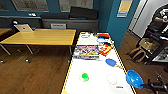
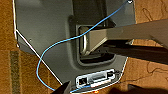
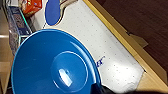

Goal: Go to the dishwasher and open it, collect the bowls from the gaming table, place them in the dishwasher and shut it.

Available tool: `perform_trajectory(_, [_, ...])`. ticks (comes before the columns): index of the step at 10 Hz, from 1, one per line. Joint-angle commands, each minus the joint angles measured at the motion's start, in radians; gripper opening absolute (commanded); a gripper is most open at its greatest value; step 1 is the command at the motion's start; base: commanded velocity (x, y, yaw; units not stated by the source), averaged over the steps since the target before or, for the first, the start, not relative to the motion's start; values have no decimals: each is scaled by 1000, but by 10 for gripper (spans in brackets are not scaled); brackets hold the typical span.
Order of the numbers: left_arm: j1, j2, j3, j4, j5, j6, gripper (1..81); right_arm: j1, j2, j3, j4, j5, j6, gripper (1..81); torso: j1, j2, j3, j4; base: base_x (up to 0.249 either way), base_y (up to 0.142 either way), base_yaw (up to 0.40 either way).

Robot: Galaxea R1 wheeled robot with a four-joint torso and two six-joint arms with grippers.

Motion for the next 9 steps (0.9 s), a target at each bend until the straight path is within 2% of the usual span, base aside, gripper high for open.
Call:
perform_trajectory(1, [-11,2,7,8,65,4,811,-19,-273,300,-184,-97,2,10,0,0,0,0,0,0,0])
perform_trajectory(2, [-11,2,9,8,63,4,811,-103,-302,344,-233,-43,-2,10,0,0,0,0,0,0,0])
perform_trajectory(4, [-11,-6,13,9,48,4,811,-336,-294,386,-290,138,-36,10,0,0,0,0,0,0,0])
perform_trajectory(5, [-11,-12,21,9,26,2,811,-451,-250,381,-311,245,-77,10,0,0,0,0,0,0,0])
perform_trajectory(6, [-11,-24,44,9,23,2,811,-531,-201,360,-323,319,-111,10,0,0,0,0,0,0,0])
perform_trajectory(8, [-11,-102,161,8,-20,-1,811,-650,-100,309,-369,429,-137,10,0,0,0,0,0,0,0])
perform_trajectory(9, [-14,-155,237,6,-24,-2,811,-688,-49,274,-399,457,-139,10,0,0,0,0,0,0,0])
